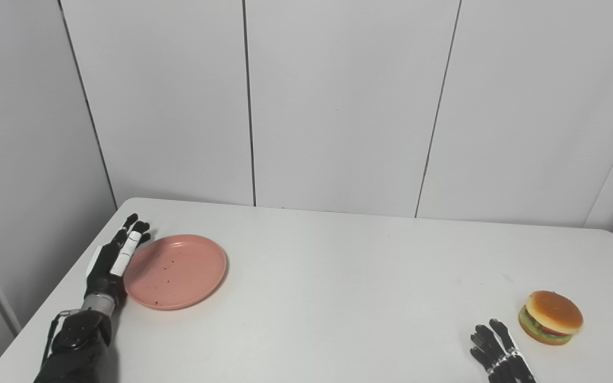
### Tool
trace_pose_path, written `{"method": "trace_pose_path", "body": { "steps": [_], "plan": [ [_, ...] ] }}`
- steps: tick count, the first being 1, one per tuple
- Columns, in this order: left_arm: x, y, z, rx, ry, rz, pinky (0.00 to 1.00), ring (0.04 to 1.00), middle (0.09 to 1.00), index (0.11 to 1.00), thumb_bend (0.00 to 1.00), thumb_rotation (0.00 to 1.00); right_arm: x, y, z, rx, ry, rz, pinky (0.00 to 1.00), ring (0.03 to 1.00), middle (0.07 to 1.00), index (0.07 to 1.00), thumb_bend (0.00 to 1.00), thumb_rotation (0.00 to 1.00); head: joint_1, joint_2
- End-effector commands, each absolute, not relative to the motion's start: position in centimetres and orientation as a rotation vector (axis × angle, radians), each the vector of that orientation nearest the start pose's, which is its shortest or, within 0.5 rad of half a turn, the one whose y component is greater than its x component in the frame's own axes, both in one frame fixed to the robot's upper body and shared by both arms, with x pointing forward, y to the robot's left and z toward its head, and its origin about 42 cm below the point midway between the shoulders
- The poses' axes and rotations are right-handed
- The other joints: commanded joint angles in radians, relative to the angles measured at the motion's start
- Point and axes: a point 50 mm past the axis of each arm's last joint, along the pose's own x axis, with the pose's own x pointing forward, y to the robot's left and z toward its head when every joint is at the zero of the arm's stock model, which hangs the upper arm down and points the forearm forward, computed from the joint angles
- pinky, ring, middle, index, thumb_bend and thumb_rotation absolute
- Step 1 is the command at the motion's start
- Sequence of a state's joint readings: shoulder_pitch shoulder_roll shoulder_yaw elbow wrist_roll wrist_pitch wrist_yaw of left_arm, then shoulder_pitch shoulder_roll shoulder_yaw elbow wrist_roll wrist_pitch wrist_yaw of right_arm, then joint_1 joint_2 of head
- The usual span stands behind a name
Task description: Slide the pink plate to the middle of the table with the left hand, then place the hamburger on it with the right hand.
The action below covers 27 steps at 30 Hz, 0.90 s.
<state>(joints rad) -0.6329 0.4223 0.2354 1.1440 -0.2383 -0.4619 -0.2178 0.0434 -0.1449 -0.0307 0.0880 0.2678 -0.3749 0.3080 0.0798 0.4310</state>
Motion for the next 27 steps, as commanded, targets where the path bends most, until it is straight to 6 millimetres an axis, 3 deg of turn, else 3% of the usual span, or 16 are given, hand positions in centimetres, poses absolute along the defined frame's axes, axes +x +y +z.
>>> {"method": "trace_pose_path", "body": {
  "steps": [1, 13, 27],
  "plan": [
    [46.1, 40.3, 14.0, 0.035, -0.126, 0.106, 0.76, 0.883, 0.884, 0.925, 0.88, 0.79, 27.7, -26.1, 8.0, 0.084, -0.155, 0.207, 0.94, 0.935, 0.930, 0.958, 0.88, 0.89, 0.000, 0.001],
    [46.6, 38.3, 14.4, 0.003, -0.133, 0.060, 0.77, 0.886, 0.886, 0.905, 0.96, 0.75, 27.6, -26.0, 8.2, 0.078, -0.153, 0.209, 0.94, 0.936, 0.932, 0.960, 0.90, 0.89, -0.004, 0.006],
    [46.9, 33.8, 14.0, 0.025, -0.105, -0.009, 0.78, 0.887, 0.894, 0.911, 0.95, 0.80, 27.5, -26.0, 8.4, 0.076, -0.156, 0.211, 0.94, 0.929, 0.929, 0.956, 0.89, 0.90, -0.010, 0.015]
  ]
}}
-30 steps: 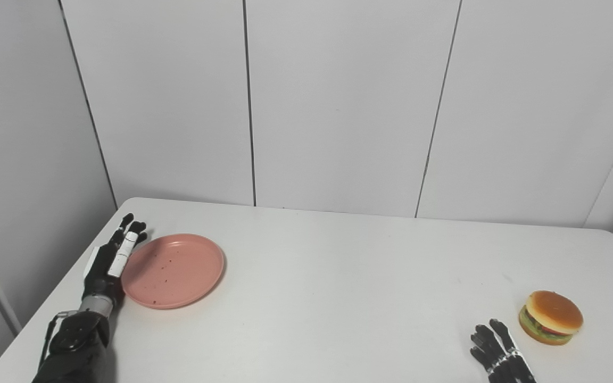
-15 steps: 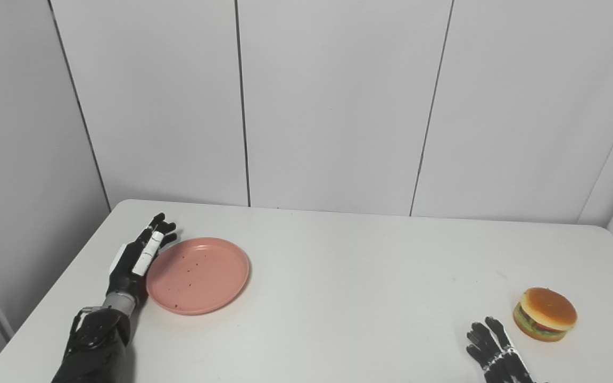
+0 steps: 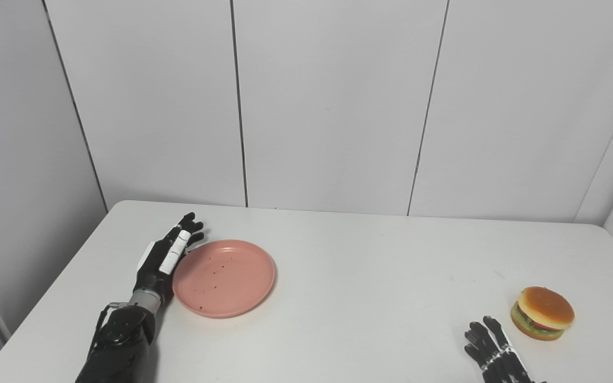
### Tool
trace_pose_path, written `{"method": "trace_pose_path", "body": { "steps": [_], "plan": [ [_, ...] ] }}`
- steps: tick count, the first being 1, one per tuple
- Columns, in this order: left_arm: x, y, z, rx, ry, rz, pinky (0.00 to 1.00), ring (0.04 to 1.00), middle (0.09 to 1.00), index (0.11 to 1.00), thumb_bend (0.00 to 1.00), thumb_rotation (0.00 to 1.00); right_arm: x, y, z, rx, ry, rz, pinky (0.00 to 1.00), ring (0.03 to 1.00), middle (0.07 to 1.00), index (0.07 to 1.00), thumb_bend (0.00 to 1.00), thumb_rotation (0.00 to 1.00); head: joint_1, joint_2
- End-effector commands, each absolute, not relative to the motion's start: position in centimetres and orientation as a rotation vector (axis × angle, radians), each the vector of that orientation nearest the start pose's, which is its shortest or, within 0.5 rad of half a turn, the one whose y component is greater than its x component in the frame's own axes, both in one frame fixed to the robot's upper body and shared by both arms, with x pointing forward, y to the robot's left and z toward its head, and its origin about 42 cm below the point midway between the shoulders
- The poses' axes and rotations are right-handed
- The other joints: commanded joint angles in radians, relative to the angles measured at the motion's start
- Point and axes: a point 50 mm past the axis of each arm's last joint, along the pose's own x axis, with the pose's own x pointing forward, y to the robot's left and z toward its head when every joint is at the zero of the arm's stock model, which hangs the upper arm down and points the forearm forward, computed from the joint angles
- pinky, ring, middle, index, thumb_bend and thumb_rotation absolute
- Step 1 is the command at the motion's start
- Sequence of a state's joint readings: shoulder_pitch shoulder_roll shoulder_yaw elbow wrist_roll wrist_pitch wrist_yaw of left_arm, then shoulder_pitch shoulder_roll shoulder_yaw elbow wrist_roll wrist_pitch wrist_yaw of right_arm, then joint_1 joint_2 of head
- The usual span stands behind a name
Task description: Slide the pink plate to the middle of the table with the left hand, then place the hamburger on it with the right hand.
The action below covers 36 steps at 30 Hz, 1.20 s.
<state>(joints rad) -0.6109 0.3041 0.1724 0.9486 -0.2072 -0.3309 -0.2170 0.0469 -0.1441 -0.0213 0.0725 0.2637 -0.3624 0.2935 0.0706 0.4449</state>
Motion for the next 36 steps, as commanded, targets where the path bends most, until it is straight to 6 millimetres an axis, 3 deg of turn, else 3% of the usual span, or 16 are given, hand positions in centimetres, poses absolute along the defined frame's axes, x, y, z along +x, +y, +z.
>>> {"method": "trace_pose_path", "body": {
  "steps": [1, 9, 15, 30, 36],
  "plan": [
    [46.9, 33.4, 14.1, 0.027, -0.105, -0.015, 0.79, 0.887, 0.896, 0.913, 0.95, 0.80, 27.5, -26.0, 8.4, 0.077, -0.156, 0.212, 0.94, 0.929, 0.929, 0.955, 0.89, 0.90, -0.001, 0.002],
    [46.7, 30.8, 13.9, 0.051, -0.101, -0.047, 0.78, 0.881, 0.887, 0.913, 0.86, 0.80, 27.5, -25.7, 8.6, 0.084, -0.156, 0.212, 0.94, 0.927, 0.929, 0.958, 0.90, 0.89, -0.010, 0.006],
    [46.5, 29.7, 13.3, 0.074, -0.088, -0.055, 0.70, 0.869, 0.875, 0.903, 0.88, 0.80, 27.4, -25.5, 8.7, 0.082, -0.157, 0.214, 0.95, 0.928, 0.930, 0.959, 0.89, 0.90, -0.026, 0.013],
    [46.0, 28.1, 12.9, 0.033, -0.071, -0.055, 0.81, 0.882, 0.886, 0.893, 0.89, 0.80, 27.5, -23.6, 9.3, 0.084, -0.149, 0.211, 0.94, 0.930, 0.926, 0.950, 0.90, 0.89, -0.126, 0.033],
    [45.8, 26.5, 13.5, 0.017, -0.065, -0.050, 0.83, 0.885, 0.879, 0.887, 0.87, 0.83, 27.6, -22.6, 9.6, 0.090, -0.152, 0.211, 0.95, 0.934, 0.927, 0.953, 0.90, 0.89, -0.169, 0.040]
  ]
}}
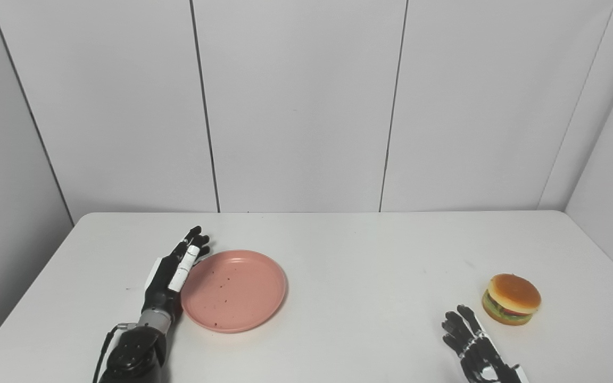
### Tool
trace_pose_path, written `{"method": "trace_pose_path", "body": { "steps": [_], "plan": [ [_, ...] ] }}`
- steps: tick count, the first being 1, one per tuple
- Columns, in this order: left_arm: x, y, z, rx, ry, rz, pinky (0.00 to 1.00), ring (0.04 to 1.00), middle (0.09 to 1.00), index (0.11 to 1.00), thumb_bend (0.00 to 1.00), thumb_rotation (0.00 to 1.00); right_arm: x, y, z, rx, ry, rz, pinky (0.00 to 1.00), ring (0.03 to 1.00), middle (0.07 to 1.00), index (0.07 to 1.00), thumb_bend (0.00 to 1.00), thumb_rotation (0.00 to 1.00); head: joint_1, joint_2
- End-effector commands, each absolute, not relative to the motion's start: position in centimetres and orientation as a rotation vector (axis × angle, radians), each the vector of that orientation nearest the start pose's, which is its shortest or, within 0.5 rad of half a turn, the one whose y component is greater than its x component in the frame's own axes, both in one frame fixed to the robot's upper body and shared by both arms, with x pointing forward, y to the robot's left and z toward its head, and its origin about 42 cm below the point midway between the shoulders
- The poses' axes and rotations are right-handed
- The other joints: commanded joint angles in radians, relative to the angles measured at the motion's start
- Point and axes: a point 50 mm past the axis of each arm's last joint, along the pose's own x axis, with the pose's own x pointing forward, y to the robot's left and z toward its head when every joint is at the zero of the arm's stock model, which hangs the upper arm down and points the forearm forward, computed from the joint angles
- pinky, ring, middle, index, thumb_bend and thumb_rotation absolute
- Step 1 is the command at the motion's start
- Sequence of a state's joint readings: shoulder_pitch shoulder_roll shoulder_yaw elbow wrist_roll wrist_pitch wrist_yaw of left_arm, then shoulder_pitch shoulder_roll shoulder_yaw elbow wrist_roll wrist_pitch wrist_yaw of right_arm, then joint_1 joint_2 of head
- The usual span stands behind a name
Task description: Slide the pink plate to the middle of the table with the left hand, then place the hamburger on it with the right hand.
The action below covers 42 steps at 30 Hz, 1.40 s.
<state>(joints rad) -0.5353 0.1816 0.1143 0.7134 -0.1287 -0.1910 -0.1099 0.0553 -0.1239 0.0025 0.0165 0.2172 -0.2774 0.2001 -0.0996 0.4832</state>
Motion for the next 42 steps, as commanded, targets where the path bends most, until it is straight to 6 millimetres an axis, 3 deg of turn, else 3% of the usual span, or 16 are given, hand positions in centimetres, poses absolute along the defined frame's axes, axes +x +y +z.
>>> {"method": "trace_pose_path", "body": {
  "steps": [1, 20, 33, 42],
  "plan": [
    [45.8, 26.3, 13.6, 0.014, -0.067, -0.053, 0.83, 0.887, 0.879, 0.886, 0.88, 0.83, 27.6, -22.5, 9.6, 0.093, -0.152, 0.210, 0.95, 0.932, 0.926, 0.951, 0.90, 0.89, -0.003, 0.002],
    [45.8, 23.4, 15.1, 0.037, -0.087, -0.095, 0.80, 0.887, 0.882, 0.876, 0.89, 0.85, 27.6, -20.8, 9.9, 0.107, -0.144, 0.214, 0.96, 0.939, 0.932, 0.951, 0.86, 0.90, -0.090, 0.010],
    [45.8, 20.4, 16.3, 0.053, -0.090, -0.140, 0.81, 0.872, 0.880, 0.877, 0.90, 0.86, 27.5, -20.3, 10.1, 0.110, -0.139, 0.213, 0.96, 0.938, 0.931, 0.952, 0.86, 0.90, -0.100, 0.015],
    [45.6, 18.5, 16.7, 0.071, -0.085, -0.127, 0.87, 0.867, 0.873, 0.868, 0.86, 0.87, 27.5, -20.3, 10.1, 0.115, -0.137, 0.216, 0.97, 0.943, 0.933, 0.950, 0.87, 0.89, -0.099, 0.018]
  ]
}}
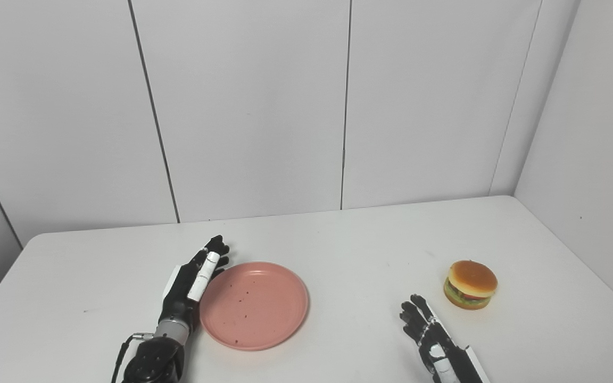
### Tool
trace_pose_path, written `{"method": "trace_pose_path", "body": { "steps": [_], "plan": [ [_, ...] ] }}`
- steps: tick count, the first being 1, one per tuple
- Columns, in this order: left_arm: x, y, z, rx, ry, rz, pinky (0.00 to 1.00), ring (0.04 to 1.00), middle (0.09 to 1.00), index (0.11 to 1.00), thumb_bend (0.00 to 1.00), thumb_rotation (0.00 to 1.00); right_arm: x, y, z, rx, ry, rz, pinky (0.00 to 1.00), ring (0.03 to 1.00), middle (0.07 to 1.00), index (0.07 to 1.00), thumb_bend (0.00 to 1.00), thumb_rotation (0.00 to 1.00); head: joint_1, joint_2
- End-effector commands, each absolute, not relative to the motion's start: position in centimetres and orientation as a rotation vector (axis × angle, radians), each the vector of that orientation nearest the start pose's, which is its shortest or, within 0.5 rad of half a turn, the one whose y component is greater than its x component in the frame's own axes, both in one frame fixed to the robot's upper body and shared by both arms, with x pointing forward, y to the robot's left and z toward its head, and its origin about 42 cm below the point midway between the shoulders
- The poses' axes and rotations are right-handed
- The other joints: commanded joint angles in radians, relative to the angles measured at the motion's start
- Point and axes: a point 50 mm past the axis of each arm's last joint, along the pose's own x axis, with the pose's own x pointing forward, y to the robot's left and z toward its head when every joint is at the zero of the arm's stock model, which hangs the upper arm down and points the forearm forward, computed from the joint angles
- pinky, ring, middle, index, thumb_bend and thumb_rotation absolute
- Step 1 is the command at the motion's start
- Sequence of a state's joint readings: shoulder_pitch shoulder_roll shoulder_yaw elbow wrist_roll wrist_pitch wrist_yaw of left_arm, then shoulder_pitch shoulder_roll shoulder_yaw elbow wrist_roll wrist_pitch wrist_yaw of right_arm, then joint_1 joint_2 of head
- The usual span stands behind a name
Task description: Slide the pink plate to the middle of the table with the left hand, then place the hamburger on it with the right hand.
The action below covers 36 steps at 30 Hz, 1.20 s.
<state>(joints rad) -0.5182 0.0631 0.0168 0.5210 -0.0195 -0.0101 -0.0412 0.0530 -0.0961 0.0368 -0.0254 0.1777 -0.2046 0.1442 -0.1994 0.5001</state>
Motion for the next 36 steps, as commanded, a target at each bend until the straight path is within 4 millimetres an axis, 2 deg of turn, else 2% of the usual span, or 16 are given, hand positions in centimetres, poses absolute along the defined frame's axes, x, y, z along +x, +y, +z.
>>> {"method": "trace_pose_path", "body": {
  "steps": [1, 7, 10, 16, 22, 30, 36],
  "plan": [
    [45.5, 18.4, 16.8, 0.071, -0.085, -0.124, 0.87, 0.868, 0.873, 0.869, 0.85, 0.87, 27.5, -20.3, 10.1, 0.114, -0.137, 0.216, 0.97, 0.943, 0.934, 0.951, 0.87, 0.89, 0.001, 0.001],
    [45.1, 17.0, 17.1, 0.063, -0.090, -0.132, 0.95, 0.911, 0.905, 0.891, 0.84, 0.87, 27.4, -20.1, 10.3, 0.110, -0.139, 0.213, 0.96, 0.938, 0.931, 0.949, 0.87, 0.89, -0.008, 0.006],
    [44.9, 16.8, 17.1, 0.064, -0.088, -0.140, 0.96, 0.916, 0.908, 0.891, 0.85, 0.88, 27.4, -20.0, 10.3, 0.107, -0.140, 0.214, 0.96, 0.938, 0.931, 0.950, 0.87, 0.90, -0.014, 0.007],
    [44.6, 17.5, 16.3, 0.071, -0.062, -0.141, 0.93, 0.906, 0.899, 0.887, 0.85, 0.87, 27.3, -19.6, 10.5, 0.105, -0.145, 0.217, 0.95, 0.937, 0.933, 0.953, 0.86, 0.90, -0.041, 0.009],
    [44.4, 18.7, 15.5, 0.080, -0.037, -0.139, 0.90, 0.896, 0.894, 0.886, 0.86, 0.88, 27.4, -18.8, 10.5, 0.110, -0.145, 0.221, 0.96, 0.936, 0.934, 0.957, 0.87, 0.89, -0.110, 0.006],
    [44.5, 19.7, 14.7, 0.072, -0.029, -0.147, 0.93, 0.884, 0.891, 0.869, 0.84, 0.87, 27.6, -18.3, 10.6, 0.099, -0.149, 0.227, 0.96, 0.943, 0.939, 0.959, 0.84, 0.89, -0.134, 0.003],
    [44.6, 20.2, 14.4, 0.082, -0.023, -0.152, 0.91, 0.887, 0.895, 0.876, 0.85, 0.87, 27.7, -18.0, 10.5, 0.088, -0.152, 0.227, 0.96, 0.942, 0.938, 0.959, 0.84, 0.89, -0.153, -0.001]
  ]
}}
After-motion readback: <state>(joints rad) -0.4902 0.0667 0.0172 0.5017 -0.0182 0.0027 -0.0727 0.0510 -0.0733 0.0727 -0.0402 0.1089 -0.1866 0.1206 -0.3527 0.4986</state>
